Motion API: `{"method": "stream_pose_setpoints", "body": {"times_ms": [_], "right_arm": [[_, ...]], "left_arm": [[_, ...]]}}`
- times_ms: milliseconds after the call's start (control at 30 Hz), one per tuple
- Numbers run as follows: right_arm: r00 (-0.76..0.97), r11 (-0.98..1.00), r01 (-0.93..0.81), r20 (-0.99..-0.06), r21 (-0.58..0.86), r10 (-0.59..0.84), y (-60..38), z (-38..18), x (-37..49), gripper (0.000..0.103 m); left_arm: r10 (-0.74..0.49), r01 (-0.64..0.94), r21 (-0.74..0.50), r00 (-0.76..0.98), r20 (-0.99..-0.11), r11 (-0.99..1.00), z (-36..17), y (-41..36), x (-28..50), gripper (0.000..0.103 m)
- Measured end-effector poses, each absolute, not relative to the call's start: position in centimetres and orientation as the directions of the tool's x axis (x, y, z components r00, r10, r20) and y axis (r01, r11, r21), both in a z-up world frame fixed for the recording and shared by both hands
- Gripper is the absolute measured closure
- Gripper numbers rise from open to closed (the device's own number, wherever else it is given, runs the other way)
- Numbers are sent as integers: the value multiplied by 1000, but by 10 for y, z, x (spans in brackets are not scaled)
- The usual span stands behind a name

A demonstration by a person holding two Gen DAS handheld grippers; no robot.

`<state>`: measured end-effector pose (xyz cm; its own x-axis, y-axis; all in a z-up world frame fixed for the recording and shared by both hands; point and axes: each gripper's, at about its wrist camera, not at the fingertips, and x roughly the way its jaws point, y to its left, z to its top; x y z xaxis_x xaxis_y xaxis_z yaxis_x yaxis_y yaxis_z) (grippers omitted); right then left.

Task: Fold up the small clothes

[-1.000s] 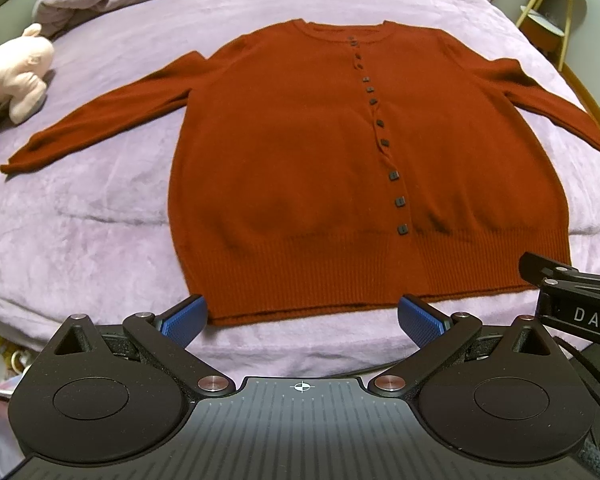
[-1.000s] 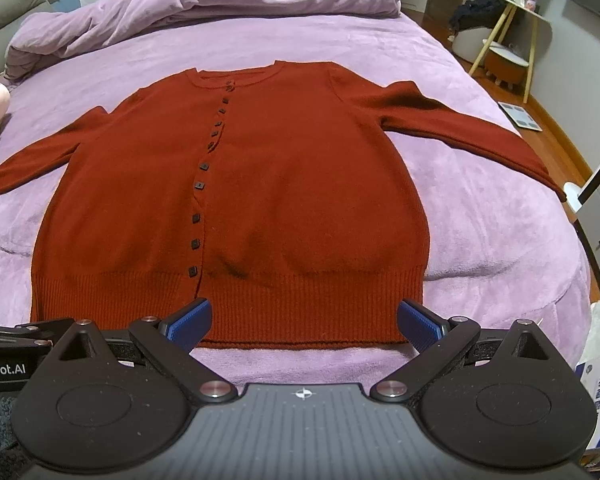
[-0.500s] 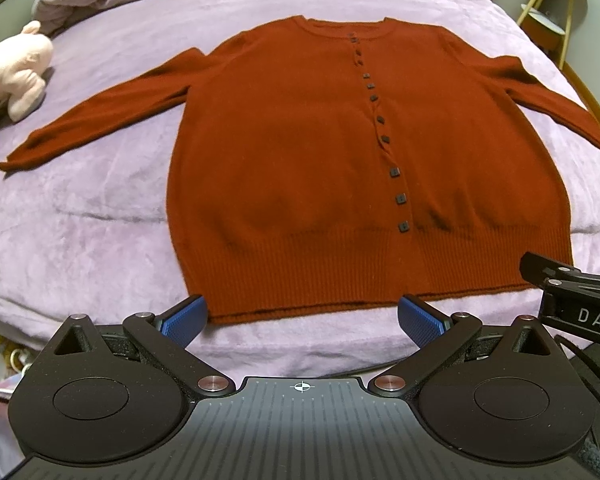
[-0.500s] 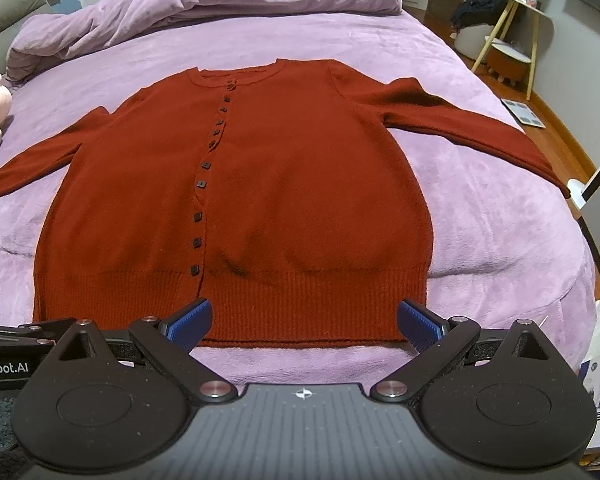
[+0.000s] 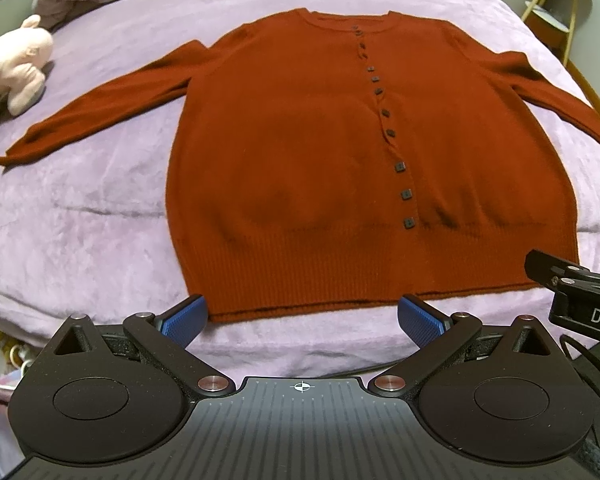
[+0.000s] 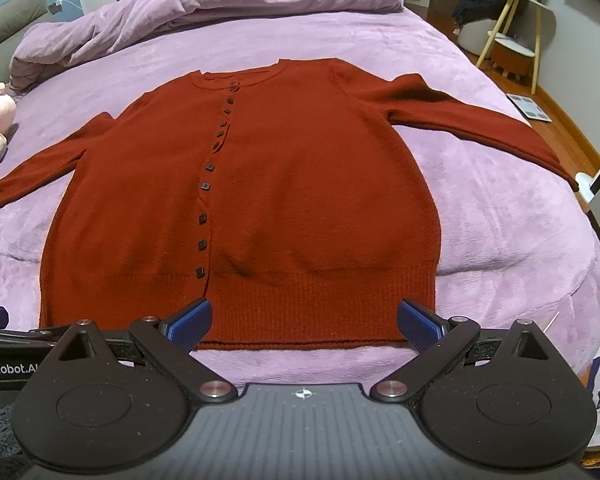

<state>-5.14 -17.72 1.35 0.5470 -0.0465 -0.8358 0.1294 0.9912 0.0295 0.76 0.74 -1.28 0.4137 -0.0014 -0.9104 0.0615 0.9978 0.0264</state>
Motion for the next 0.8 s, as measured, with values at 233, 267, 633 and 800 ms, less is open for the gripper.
{"method": "stream_pose_setpoints", "body": {"times_ms": [233, 267, 633, 800], "right_arm": [[563, 992, 109, -827, 71, -2, -179, 12, -51, 4], [565, 992, 105, -825, 75, 3, -179, 12, -51, 4], [641, 965, -2, -740, 263, 203, -204, 4, -52, 4], [798, 874, 79, -556, 479, 232, -286, 10, -34, 4]], "left_arm": [[-9, 59, 16, 404, -915, 998, -16, 7, 9, 0], [-10, 60, 15, 403, -915, 998, -16, 7, 9, 0], [-59, 71, -31, 426, -903, 997, -20, 13, 19, 0], [-72, 65, -42, 582, -810, 997, 2, 26, 35, 0]]}}
